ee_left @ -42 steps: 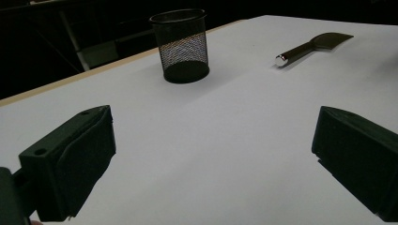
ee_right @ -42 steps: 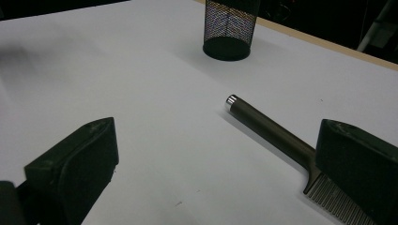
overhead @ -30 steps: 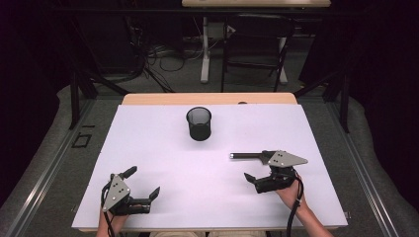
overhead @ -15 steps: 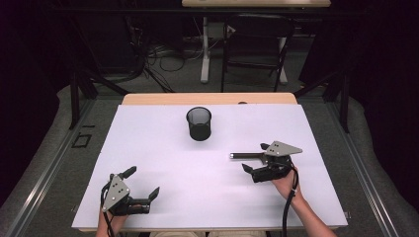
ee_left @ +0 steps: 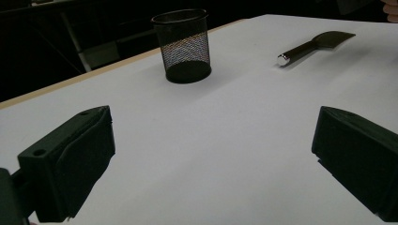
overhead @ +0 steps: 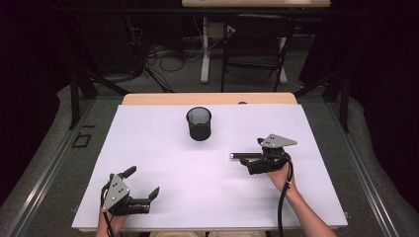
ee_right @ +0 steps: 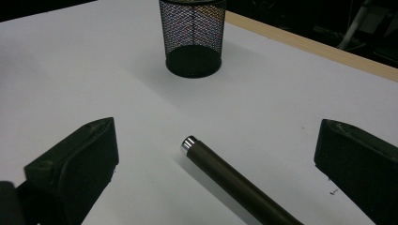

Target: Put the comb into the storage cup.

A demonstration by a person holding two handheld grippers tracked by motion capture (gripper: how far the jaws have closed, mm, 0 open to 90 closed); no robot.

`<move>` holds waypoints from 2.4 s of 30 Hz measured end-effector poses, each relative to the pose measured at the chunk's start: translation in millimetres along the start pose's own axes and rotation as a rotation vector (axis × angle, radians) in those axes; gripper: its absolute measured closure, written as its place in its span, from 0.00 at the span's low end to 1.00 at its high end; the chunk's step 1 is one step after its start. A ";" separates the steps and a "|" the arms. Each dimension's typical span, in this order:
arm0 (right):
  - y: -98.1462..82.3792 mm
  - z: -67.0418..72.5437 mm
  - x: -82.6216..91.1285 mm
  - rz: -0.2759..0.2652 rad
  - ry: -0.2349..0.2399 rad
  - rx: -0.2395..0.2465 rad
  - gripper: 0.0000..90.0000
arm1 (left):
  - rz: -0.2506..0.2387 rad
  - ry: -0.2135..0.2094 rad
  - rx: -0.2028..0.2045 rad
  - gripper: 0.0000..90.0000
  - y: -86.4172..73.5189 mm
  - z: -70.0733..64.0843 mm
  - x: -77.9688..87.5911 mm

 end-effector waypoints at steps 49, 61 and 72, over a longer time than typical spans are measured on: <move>-5.6 -2.4 -58.4 0.122 0.042 -0.005 1.00 | 0.017 -0.020 -0.015 0.00 -1.2 -3.6 -3.6; -13.1 1.3 -66.2 0.167 0.004 0.031 1.00 | 0.019 -0.019 -0.020 0.00 -1.0 -3.4 -4.0; -18.9 2.9 -70.6 0.198 -0.003 0.046 1.00 | 0.020 -0.015 -0.020 0.00 -0.7 -2.8 -3.7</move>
Point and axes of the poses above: each handheld gripper's, and its own axes: x roughly backward along the jaws, y roughly out of its top, z roughly to its left, the point moved 10 cm from there along -x, roughly forward along the jaws, and after that the axes turned 5 degrees about z, right-handed, at the moved point
